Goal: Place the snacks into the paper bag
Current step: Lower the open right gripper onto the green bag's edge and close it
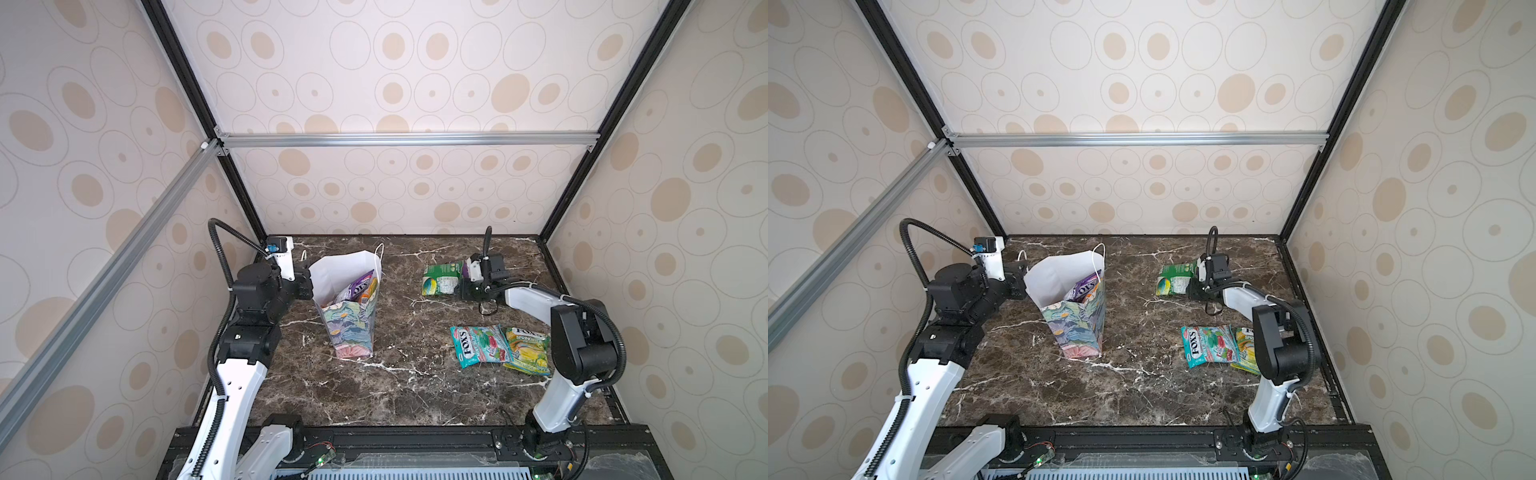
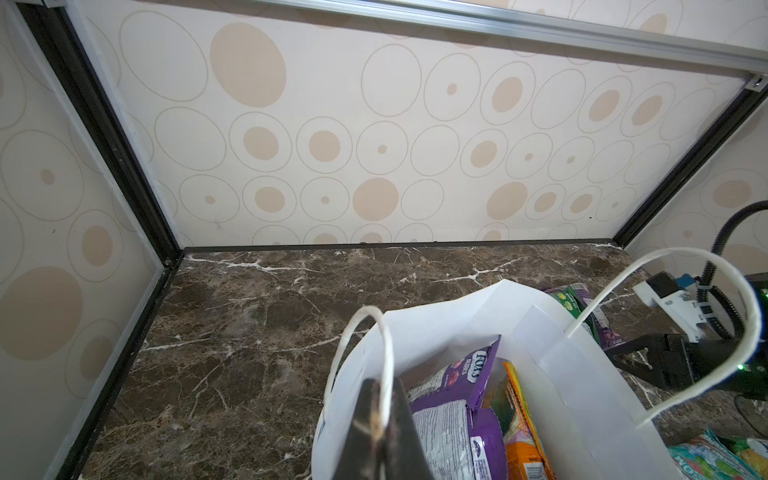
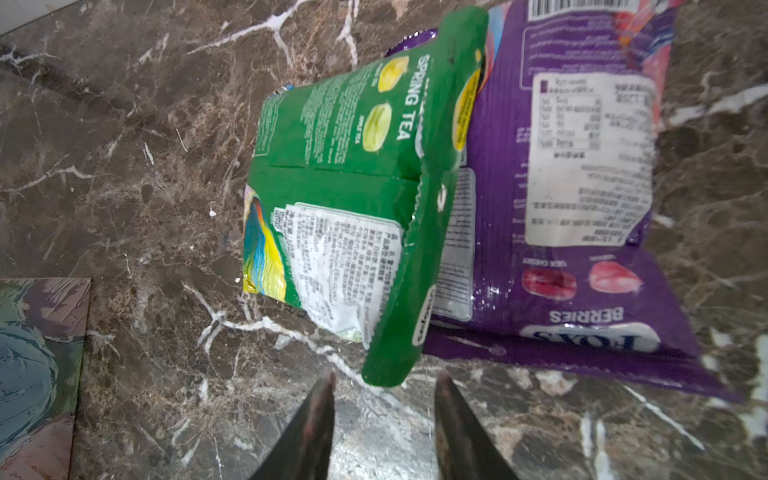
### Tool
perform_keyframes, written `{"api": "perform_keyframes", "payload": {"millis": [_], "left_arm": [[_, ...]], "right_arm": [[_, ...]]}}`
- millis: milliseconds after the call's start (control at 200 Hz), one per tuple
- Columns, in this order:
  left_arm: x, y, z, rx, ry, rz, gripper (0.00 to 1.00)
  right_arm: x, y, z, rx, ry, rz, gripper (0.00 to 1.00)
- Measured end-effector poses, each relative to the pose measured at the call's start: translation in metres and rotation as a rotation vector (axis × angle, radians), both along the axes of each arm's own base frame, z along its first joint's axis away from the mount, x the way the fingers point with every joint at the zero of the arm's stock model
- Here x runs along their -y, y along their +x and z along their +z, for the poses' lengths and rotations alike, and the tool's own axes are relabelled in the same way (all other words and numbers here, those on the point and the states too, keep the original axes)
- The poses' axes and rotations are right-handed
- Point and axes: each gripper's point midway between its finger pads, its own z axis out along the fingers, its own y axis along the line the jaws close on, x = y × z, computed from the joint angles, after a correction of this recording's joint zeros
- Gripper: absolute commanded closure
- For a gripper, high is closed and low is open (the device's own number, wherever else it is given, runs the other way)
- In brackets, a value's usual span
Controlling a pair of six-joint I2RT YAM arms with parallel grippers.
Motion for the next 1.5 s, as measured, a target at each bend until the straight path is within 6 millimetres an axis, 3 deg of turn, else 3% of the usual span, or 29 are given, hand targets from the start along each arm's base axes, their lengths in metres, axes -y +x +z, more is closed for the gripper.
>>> {"api": "perform_keyframes", "payload": {"millis": [325, 700, 1501], "left_arm": [[0.0, 0.0, 0.0, 0.0, 0.0, 0.0, 0.96], [0.0, 0.0, 0.0, 0.0, 0.0, 0.0, 0.96], [0.0, 0.0, 0.0, 0.0, 0.0, 0.0, 0.96]], "right_arm": [[-0.004, 0.013, -0.002, 0.0, 0.011, 0.004, 0.58], [-0.011, 0.011, -0.019, -0.048, 0.051, 0.012, 0.59], [-0.018, 0.017, -0.021, -0.051, 0.107, 0.005, 0.94]]}}
